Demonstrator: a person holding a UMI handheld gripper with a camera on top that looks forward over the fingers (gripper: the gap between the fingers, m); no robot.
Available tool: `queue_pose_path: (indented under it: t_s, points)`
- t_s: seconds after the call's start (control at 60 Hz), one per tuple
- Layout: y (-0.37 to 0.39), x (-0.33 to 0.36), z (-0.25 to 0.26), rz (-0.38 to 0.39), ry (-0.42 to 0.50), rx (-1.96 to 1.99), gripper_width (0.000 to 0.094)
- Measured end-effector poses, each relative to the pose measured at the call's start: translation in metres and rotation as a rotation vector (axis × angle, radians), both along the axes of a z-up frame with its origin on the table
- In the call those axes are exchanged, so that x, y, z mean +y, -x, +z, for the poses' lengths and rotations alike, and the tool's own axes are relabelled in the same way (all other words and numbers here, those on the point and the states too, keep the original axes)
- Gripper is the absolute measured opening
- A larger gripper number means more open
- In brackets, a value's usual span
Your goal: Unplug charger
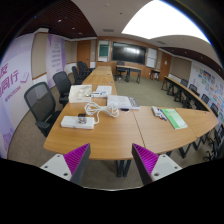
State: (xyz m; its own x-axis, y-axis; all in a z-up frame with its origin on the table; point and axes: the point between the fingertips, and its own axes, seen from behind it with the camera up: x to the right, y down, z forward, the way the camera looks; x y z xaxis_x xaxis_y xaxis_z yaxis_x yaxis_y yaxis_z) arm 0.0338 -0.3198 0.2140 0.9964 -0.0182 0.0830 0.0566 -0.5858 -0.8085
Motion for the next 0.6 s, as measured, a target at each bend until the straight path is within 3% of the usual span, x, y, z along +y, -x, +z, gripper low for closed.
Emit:
queue_pose_path:
  t_s: [0.367, 0.6]
  points:
    - [0.037, 0.02, -0.053, -0.029, 0.058, 0.019, 0.0857]
    - [0.106, 0.112, -0.098, 0.015, 0.016, 0.047, 0.0858]
